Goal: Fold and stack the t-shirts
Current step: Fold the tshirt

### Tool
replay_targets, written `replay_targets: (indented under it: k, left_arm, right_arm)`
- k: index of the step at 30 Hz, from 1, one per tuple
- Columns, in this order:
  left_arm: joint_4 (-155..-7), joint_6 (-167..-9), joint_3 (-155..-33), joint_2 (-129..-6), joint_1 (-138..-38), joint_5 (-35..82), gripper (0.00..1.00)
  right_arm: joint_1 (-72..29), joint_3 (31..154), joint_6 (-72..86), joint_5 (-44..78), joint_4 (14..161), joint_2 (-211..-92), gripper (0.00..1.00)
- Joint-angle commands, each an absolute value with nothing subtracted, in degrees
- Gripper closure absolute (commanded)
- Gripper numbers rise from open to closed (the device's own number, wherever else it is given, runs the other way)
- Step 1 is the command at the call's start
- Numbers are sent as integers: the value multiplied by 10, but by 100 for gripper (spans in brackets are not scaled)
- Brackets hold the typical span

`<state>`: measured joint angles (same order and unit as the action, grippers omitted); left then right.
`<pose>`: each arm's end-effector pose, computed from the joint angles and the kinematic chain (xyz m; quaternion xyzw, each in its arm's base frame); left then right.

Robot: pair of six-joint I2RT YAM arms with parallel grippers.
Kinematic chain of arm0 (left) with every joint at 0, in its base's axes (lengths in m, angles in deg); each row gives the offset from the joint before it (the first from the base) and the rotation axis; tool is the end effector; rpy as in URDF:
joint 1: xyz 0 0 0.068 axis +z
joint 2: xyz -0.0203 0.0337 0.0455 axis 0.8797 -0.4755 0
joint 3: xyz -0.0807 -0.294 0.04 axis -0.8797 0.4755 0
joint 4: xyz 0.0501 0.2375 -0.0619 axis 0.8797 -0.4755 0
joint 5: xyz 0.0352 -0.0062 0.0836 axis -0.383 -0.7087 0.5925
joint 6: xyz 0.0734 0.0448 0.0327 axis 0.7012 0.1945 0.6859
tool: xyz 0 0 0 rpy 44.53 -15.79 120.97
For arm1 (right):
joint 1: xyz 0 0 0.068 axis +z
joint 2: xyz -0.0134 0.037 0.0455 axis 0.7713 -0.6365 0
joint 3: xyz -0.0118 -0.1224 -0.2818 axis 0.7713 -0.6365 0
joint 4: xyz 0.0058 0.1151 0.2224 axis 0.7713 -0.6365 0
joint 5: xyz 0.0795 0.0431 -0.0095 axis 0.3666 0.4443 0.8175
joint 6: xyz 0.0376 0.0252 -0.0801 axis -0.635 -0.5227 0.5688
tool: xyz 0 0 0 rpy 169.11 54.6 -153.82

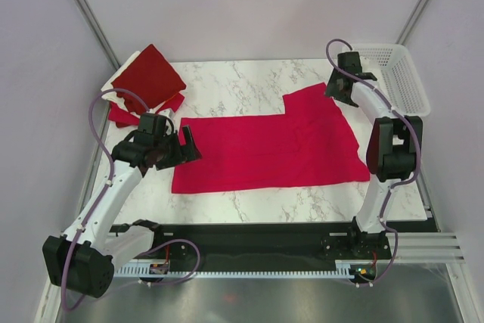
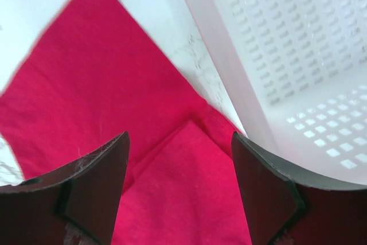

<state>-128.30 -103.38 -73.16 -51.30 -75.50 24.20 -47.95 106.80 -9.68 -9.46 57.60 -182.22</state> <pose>0.1905 -0.0580 0.2753 -0.0866 0.9420 -0.1685 0.2771 0.4637 -0.0058 0.2360 0.2217 0.9108 -0.0775 0.3396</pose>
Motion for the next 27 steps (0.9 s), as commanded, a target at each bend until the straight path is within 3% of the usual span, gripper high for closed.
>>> replay_targets:
  k: [1,8,19,27]
  left_arm:
    - [-1275,-1014,-731,-513,-756,251,5]
    - [-1275,-1014,-731,-513,-755,253,5]
    - [-1275,-1014,-731,-516,-755,256,5]
    - [-1275,-1015,-731,-524,-754,257,5]
  right_arm:
    - [-483,1136,-85,-74,573,-1820,20]
    - [-472,1283,-89,20,571,-1922,20]
    - [-468,1540,-89,-9,549,-2155,21]
    - [-462,1556,-78,-81,547,-2211,23]
